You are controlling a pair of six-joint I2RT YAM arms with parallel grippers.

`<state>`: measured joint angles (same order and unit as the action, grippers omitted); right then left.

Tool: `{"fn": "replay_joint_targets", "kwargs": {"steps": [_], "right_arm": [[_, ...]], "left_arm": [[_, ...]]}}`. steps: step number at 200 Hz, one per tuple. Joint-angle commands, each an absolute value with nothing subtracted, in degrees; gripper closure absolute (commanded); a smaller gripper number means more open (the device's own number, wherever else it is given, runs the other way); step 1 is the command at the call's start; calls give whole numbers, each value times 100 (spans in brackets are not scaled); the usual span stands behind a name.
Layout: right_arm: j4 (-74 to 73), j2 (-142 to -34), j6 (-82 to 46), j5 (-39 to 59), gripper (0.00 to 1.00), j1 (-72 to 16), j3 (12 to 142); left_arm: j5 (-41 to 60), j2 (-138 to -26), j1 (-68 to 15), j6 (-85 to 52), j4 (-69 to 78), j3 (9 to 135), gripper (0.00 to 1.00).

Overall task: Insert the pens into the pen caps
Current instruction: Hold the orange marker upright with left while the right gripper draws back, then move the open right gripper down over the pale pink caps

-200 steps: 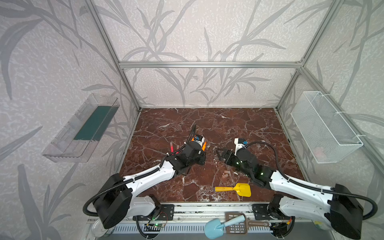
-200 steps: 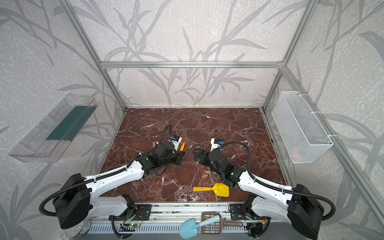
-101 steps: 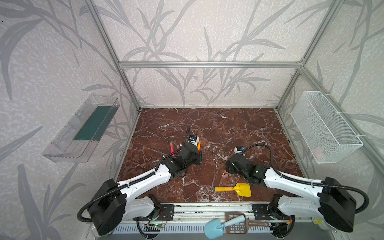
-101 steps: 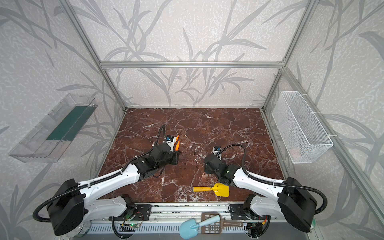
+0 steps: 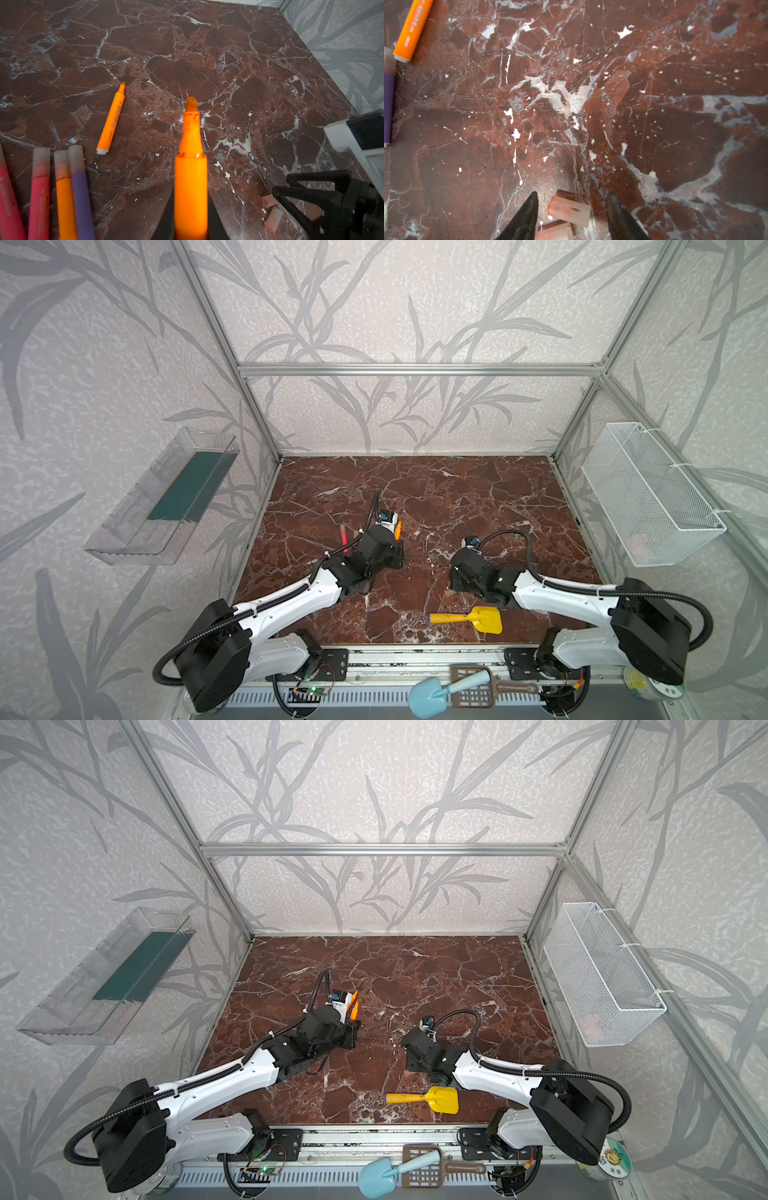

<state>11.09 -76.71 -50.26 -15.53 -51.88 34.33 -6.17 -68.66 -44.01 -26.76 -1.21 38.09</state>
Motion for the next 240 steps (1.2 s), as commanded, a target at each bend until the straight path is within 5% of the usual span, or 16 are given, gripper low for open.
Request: {"fn": "replay_joint_targets", "kwargs": {"steps": [1, 83, 147, 240], "right_arm": [[1388, -7687, -5000, -1796, 47, -5390, 3656], [1540, -7734, -5267, -1948, 31, -5505, 3324], [1512, -7647, -5383, -2066, 53, -5509, 3105], [1637, -7755, -5581, -2359, 61, -5506, 3009]], "left_arm": [[-704, -6847, -4388, -2721, -15, 3766, 100], [-602, -6924, -4391, -2717, 7, 3797, 100], [-614, -6926, -4386, -2706, 9, 3797, 100], [-598, -6988, -4386, -2707, 32, 3814, 100]]}}
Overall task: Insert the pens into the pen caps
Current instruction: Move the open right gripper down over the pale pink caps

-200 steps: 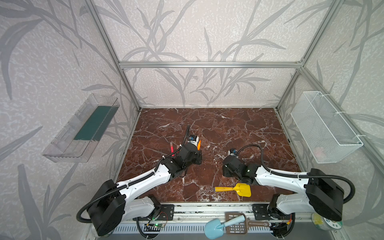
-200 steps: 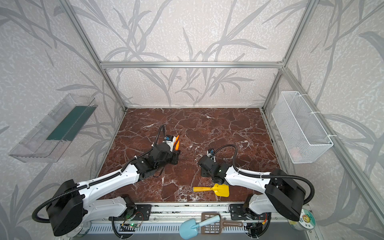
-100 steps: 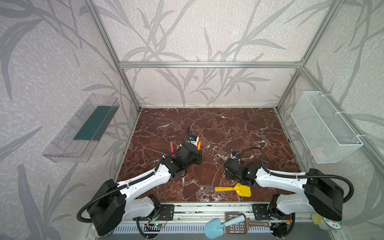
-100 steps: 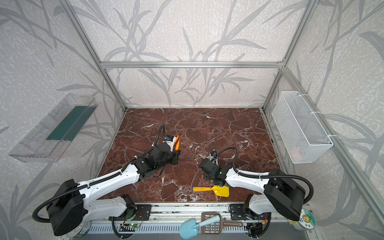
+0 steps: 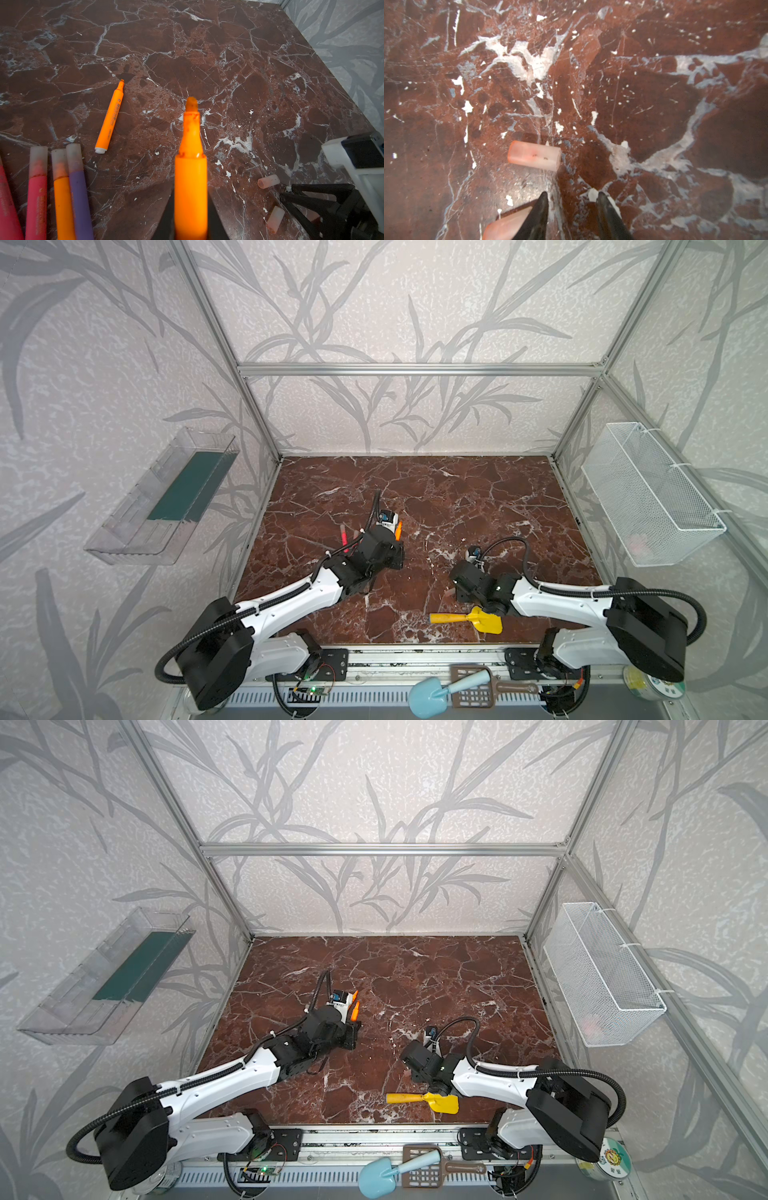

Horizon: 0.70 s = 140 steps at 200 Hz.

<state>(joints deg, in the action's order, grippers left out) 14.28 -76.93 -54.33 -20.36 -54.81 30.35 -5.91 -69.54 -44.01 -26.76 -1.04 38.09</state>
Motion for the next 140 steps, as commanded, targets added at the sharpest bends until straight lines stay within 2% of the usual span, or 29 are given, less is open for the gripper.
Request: {"fn": "replay_joint_targets", "kwargs": {"steps": [1, 55, 140], "right_arm": [[1640, -7758, -5585, -2371, 61, -5508, 3012], [1443, -8173, -5592, -2958, 60, -5476, 3179], [873, -8911, -5367, -2808, 61, -5160, 3602]], "left_arm": [[-598, -6988, -4386, -2707, 29, 3814, 100], [-582, -6979, -4388, -2704, 26, 3814, 100], [-579, -6965, -4388, -2698, 18, 3814, 100]]}}
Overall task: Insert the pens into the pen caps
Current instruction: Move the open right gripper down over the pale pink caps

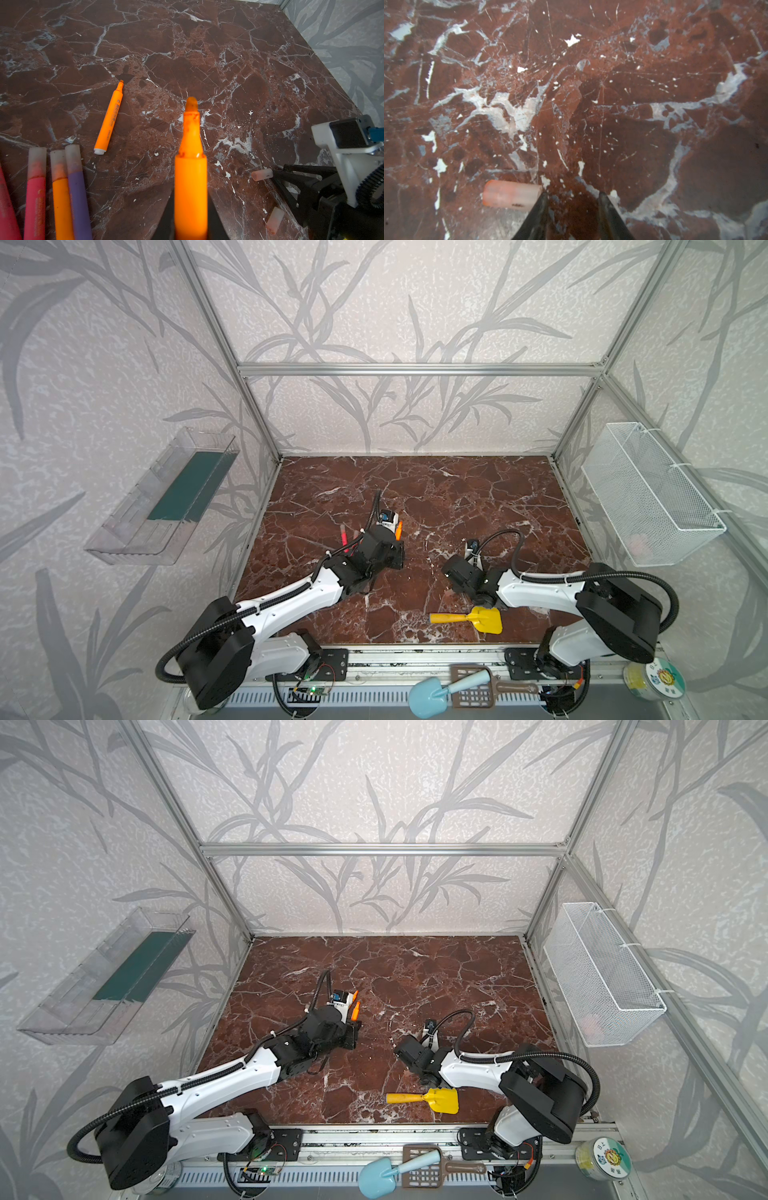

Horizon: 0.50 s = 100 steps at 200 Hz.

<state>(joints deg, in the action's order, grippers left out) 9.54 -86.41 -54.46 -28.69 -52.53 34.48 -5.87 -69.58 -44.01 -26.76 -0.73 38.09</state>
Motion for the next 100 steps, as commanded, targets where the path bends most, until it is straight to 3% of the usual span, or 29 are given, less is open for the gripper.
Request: {"fn": "replay_joint_targets", "kwargs": {"steps": [1, 100], "right_arm": [[872, -8925, -5364, -2806, 61, -5155, 3611], [505, -9600, -4977, -2552, 61, -4649, 4265]], "left_arm": [[-575, -6963, -4387, -2698, 18, 3814, 100], [-554, -6928, -4390, -2689, 27, 3806, 100]]}}
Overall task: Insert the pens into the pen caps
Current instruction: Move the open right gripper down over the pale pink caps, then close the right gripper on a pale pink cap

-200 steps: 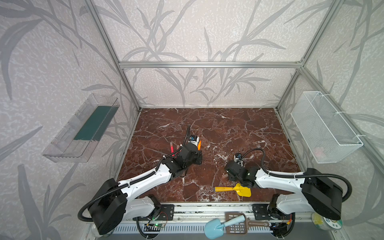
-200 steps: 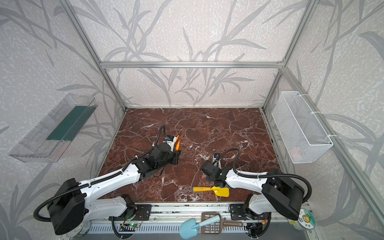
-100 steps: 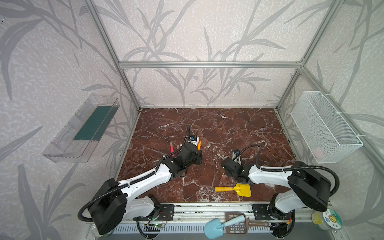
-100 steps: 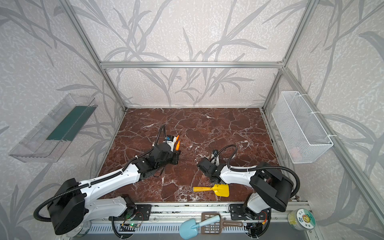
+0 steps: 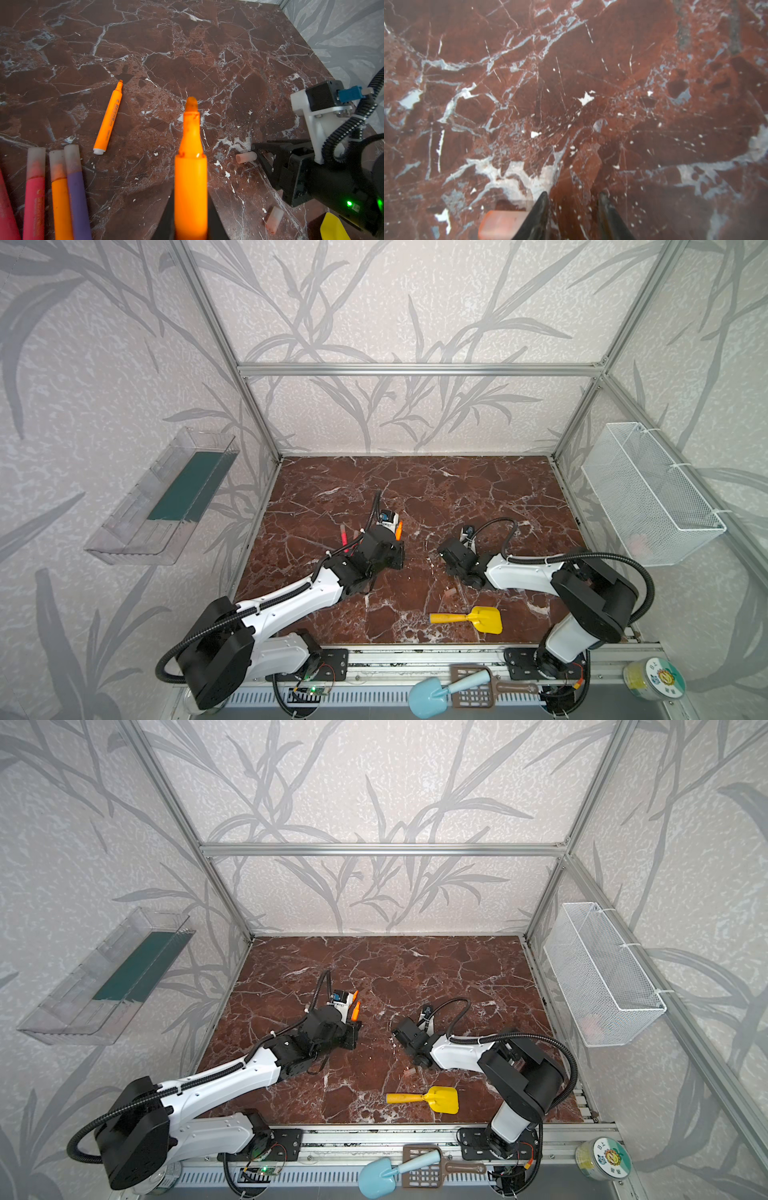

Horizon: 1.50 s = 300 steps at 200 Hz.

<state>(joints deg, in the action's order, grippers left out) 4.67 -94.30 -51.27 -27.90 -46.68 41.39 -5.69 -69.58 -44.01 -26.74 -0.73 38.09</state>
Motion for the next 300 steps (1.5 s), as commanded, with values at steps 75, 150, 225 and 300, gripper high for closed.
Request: {"fn": "replay_joint_targets", "kwargs": {"steps": [75, 150, 225, 300], "right_arm": [[879, -10206, -4767, -2308, 61, -4640, 5279], [1116, -9876, -4614, -2138, 49, -4644, 5667], [1351, -10361, -4826, -1960, 32, -4808, 5880], [1458, -10426, -4920, -1983, 41, -4817, 5666]], "left_arm": [[-549, -6917, -4389, -2688, 29, 3797, 100], [-556, -6829, -4387, -2689, 31, 3770, 100], [-511, -6847, -4386, -2698, 44, 3771, 100], [-501, -6860, -4387, -2698, 53, 3774, 100]]}}
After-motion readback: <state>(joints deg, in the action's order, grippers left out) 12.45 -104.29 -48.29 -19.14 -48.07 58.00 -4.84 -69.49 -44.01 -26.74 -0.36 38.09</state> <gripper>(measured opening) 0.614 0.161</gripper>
